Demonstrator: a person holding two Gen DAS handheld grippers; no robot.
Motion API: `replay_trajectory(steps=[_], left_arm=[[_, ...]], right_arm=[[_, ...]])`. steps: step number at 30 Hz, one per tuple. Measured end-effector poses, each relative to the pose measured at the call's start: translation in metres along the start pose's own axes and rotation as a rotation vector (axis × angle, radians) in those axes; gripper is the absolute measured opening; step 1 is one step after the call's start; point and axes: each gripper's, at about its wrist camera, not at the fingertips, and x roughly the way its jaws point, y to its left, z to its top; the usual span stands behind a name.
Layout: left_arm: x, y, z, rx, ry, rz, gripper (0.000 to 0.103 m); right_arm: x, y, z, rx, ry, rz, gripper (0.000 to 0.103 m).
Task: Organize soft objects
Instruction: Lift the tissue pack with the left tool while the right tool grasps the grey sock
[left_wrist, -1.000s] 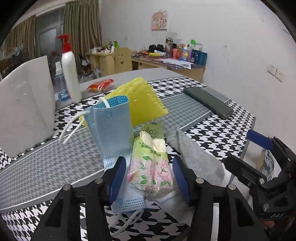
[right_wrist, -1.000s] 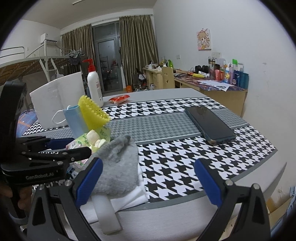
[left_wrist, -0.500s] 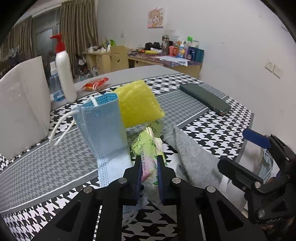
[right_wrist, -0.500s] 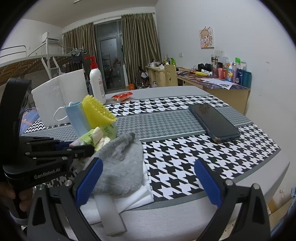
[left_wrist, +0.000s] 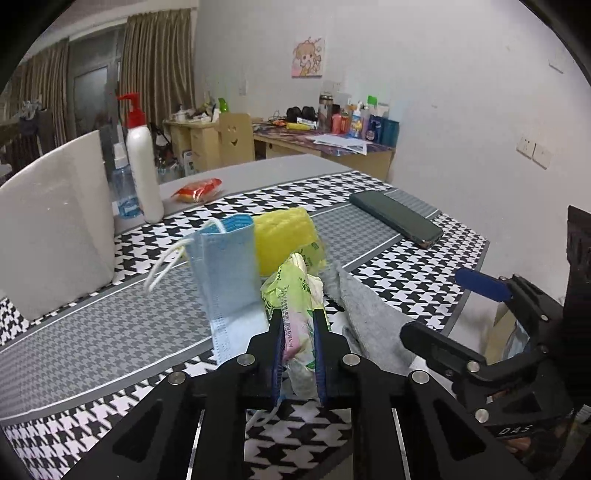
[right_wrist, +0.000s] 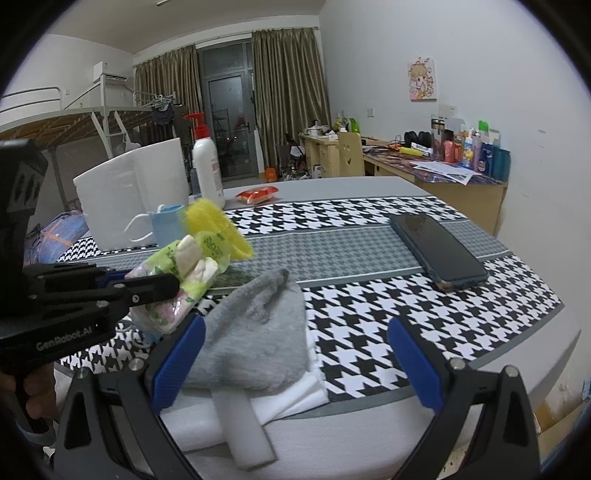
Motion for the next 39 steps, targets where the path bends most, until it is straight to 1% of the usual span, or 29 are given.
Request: replay_trajectory(steps=[10,12,14,19,25,29,31,34,35,36,38,39], left_arm=[[-0.024,0.011,-0.009,-0.033,-0.039,0.016,0.015],[-0.026,0.015,-0.009,-0.041,-0.042,0.022,0.015],[-0.028,0.019,-0.010,-0.050,-0.046,0.028,0.015],[-0.034,0.029,-0.014,-0.072,-0.052,0.039,0.015],[-0.041,0.038,-0.018,-0.092,-0.059,0.056,0.015],[-0.043,0.040,-0.020,-0.094,-0.064,0.056,0.015],[-0.043,0.040,-0.021,-0.096,-0.063,0.053,0.015],[-0.043,0.043,-0.023,-0.106,-0.060,0.053,0.015],[-0.044,0.044,-0.023,-0.109,-0.061,0.055,0.015],[-0.044,0.044,-0.024,-0.110,-0.061,0.056,0.015],[-0.044,0.044,-0.025,-0.112,-0.060,0.057,0.015],[-0.044,0.044,-0.024,-0.112,-0.060,0.057,0.015]], right_arm=[[0.006,0.021,0.002,-0.047,0.010,0.050,0.101],[0.008,0.025,0.003,-0.055,0.015,0.057,0.096],[0.010,0.028,0.004,-0.062,0.025,0.063,0.093],[0.017,0.027,0.013,-0.059,0.033,0.066,0.090],[0.027,0.028,0.016,-0.046,0.079,0.062,0.083],[0.032,0.032,0.009,-0.048,0.129,0.067,0.072],[0.035,0.033,0.007,-0.050,0.153,0.066,0.068],[0.039,0.032,0.005,-0.045,0.189,0.059,0.059],[0.041,0.032,0.004,-0.040,0.201,0.065,0.053],[0.041,0.031,0.003,-0.035,0.210,0.068,0.051],[0.041,0.032,0.002,-0.034,0.212,0.066,0.050],[0.041,0.032,0.002,-0.035,0.212,0.064,0.046]])
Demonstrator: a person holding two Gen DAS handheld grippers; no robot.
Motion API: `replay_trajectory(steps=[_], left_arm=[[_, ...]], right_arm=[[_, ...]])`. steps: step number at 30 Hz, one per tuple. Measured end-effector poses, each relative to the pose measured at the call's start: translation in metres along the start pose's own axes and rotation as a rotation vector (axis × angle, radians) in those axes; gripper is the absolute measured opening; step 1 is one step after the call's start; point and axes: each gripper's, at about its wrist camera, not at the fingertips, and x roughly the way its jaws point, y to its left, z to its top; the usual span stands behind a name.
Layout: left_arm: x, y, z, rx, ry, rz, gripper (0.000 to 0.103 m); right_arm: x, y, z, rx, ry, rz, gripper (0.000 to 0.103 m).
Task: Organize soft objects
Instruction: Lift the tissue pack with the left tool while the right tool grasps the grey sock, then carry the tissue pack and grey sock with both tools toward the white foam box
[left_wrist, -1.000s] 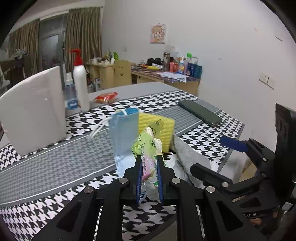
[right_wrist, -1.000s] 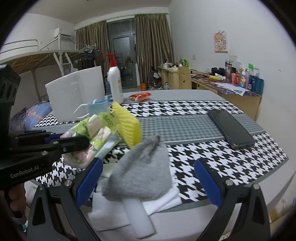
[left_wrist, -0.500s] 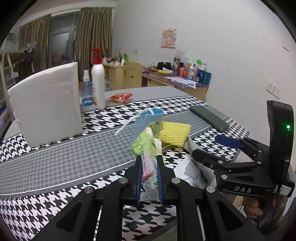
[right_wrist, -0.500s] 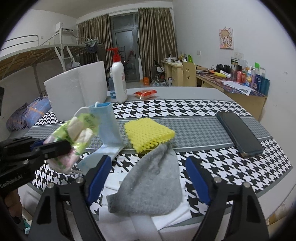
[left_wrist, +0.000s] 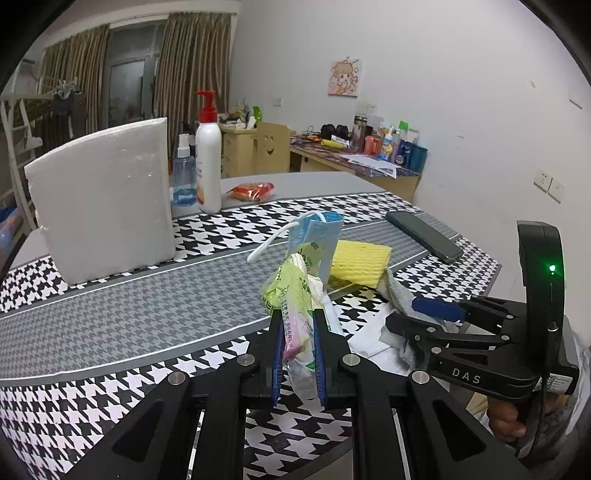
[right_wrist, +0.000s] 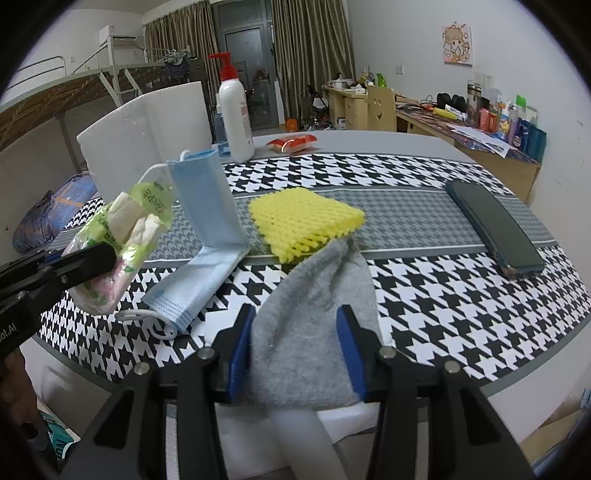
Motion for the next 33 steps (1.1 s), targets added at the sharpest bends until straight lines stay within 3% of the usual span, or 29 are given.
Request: replay_trajectory(steps=[5,8,33], left_arm=[[0.001,0.003,0.000,-0.010,0.004,0.000,0.015],[0.001,0.005,0.001,-0.014,0.002,0.002,0.015],[-0.034,0.019,0.012,-0.002,-0.093,0.072,0.015]], right_arm=[[0.001,0.001,0.000,-0.003,0.012,0.010,0.025],[-0.002,0.001,0.001,0.001,0.008,0.004,0.019],[-0.061,0.007,0.023,-0.008,-0.138,-0.054,0.018]])
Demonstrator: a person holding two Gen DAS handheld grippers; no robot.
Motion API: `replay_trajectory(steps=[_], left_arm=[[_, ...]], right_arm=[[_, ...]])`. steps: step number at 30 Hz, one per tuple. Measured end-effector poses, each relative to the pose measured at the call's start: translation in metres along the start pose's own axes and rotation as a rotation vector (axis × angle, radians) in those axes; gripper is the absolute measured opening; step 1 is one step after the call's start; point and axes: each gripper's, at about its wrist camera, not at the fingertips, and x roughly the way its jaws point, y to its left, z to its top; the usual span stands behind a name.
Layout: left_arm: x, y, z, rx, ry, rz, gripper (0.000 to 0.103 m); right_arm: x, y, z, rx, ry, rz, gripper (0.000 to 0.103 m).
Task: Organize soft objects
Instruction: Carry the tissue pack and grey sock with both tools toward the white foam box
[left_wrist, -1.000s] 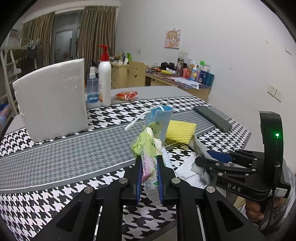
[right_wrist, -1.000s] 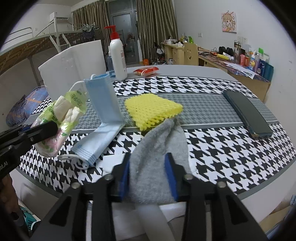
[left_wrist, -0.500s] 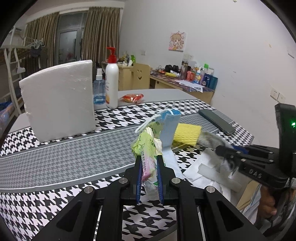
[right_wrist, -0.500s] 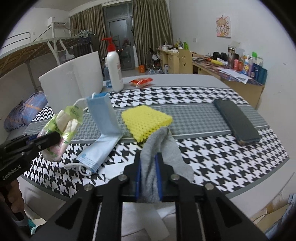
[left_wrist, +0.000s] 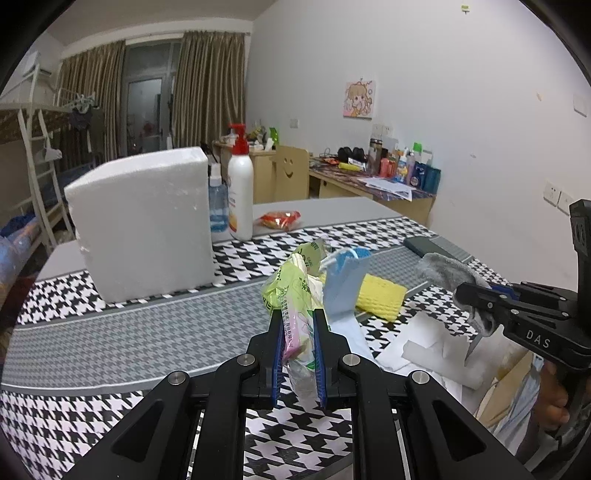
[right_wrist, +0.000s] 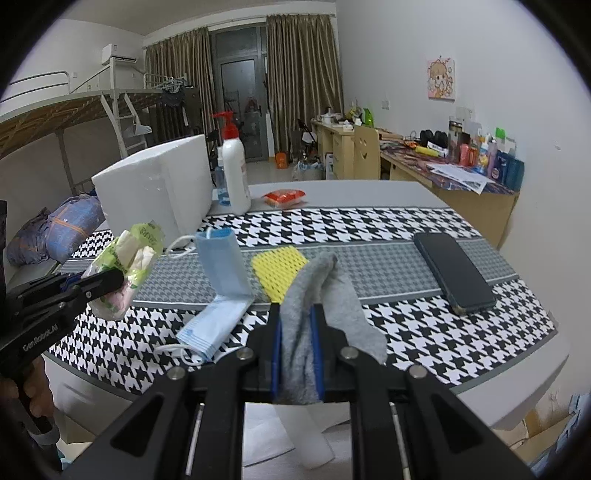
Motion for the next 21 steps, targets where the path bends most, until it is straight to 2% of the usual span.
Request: replay_trajectory(steps=[21], left_arm=[[-0.029,0.016,0.037,0.018,-0.100,0.061,0.015]], right_arm=[[-0.013,0.025,0.037,-0.047,-0.093,0.066,0.018]])
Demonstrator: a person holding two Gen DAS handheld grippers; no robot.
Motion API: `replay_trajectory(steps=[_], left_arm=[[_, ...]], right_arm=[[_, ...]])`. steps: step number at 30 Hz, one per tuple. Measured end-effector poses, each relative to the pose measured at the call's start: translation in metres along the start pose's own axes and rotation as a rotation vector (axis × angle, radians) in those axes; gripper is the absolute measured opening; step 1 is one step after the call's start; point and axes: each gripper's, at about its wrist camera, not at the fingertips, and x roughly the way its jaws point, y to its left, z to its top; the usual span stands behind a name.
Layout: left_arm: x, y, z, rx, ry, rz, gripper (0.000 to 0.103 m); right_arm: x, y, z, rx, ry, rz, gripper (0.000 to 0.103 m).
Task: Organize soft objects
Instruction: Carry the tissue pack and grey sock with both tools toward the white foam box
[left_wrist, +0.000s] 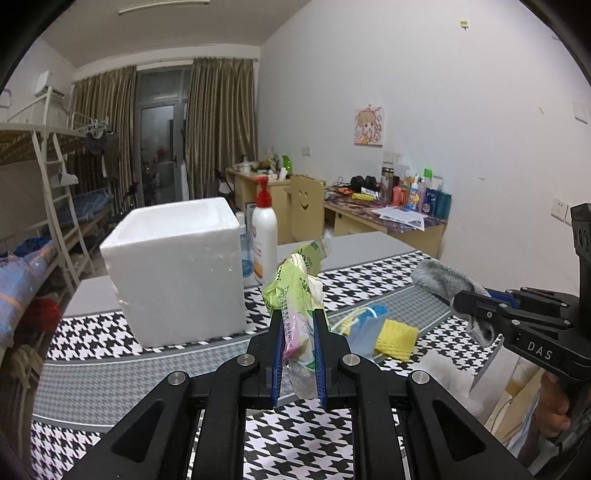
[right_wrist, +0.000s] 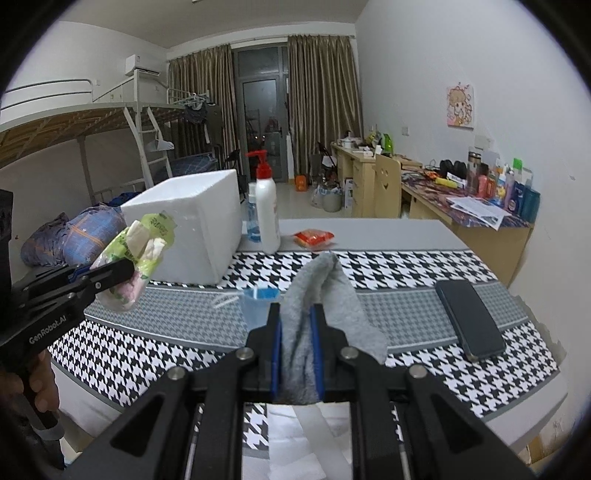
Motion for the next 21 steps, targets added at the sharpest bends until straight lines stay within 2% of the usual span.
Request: replay_trajectory(steps=[21], left_arm=[[-0.008,0.020,0.026,-0.005,-0.050,0.043,0.015]], right_arm=[[0.008,0.023,0.034,-0.047,-0.057,0.068,0.018]])
